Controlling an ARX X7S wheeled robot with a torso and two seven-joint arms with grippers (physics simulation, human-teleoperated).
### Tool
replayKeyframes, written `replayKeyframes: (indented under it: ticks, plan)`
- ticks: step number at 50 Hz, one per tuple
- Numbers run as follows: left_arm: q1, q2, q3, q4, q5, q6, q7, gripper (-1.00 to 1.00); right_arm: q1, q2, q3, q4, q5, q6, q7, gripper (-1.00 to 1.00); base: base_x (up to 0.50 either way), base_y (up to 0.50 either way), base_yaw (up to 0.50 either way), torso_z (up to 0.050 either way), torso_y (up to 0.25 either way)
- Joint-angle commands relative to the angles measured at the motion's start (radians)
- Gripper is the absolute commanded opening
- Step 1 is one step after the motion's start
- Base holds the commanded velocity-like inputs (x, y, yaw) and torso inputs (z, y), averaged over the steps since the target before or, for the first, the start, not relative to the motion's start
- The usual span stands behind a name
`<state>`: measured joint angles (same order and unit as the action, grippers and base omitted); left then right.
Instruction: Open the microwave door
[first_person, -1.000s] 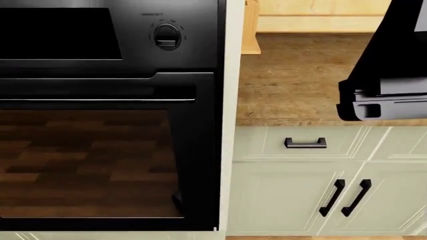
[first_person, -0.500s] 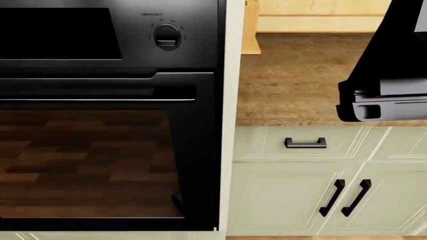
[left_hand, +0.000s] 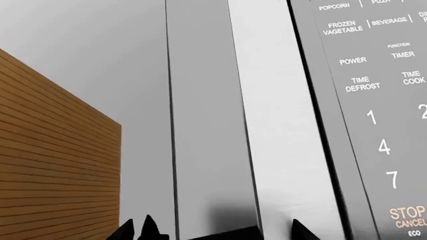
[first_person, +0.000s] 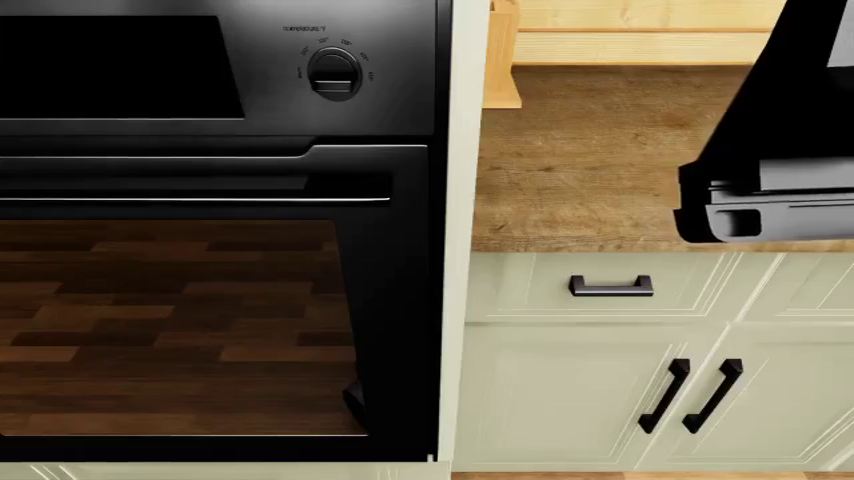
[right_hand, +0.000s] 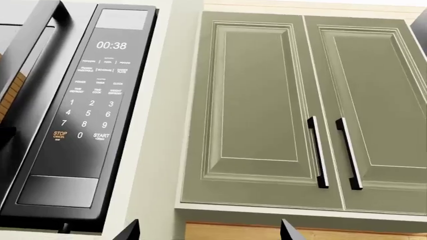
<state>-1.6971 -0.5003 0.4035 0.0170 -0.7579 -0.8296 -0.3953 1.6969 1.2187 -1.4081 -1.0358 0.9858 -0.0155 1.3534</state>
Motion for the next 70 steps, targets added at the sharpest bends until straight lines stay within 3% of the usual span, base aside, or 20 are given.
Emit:
replayKeyframes:
  ticks: [1, 11, 12, 33, 54, 57, 70]
  plan:
    - [0.006, 0.005, 0.014, -0.037, 0.021, 0.011, 0.016, 1.0, 0.012, -0.005, -0.018, 0.002, -0.001, 0.0, 0.006, 1.0, 0.0, 0.0, 0.0, 0.0, 0.0]
    - [0.001, 0.009, 0.02, -0.046, 0.026, 0.01, 0.016, 1.0, 0.019, 0.004, -0.031, -0.005, -0.007, -0.008, 0.011, 1.0, 0.0, 0.0, 0.0, 0.0, 0.0]
    - [0.001, 0.009, 0.019, -0.046, 0.027, 0.012, 0.014, -1.0, 0.02, 0.005, -0.033, -0.005, -0.007, -0.009, 0.011, 1.0, 0.0, 0.0, 0.0, 0.0, 0.0]
    - [-0.019, -0.014, -0.042, 0.092, -0.052, -0.052, -0.038, -1.0, 0.047, 0.012, -0.064, -0.002, -0.01, -0.029, 0.01, 1.0, 0.0, 0.0, 0.0, 0.0, 0.0]
    - [-0.046, -0.071, -0.183, 0.389, -0.309, -0.243, -0.18, -1.0, 0.066, 0.021, -0.094, -0.005, -0.025, -0.048, 0.015, 1.0, 0.0, 0.0, 0.0, 0.0, 0.004]
    - [-0.071, -0.087, -0.261, 0.457, -0.451, -0.316, -0.27, -1.0, 0.081, 0.015, -0.106, -0.009, -0.023, -0.045, 0.022, 1.0, 0.0, 0.0, 0.0, 0.0, 0.004]
    - [-0.137, -0.094, -0.334, 0.489, -0.642, -0.378, -0.393, -1.0, 0.21, 0.008, -0.232, -0.01, -0.012, -0.073, 0.049, 1.0, 0.0, 0.0, 0.0, 0.0, 0.005]
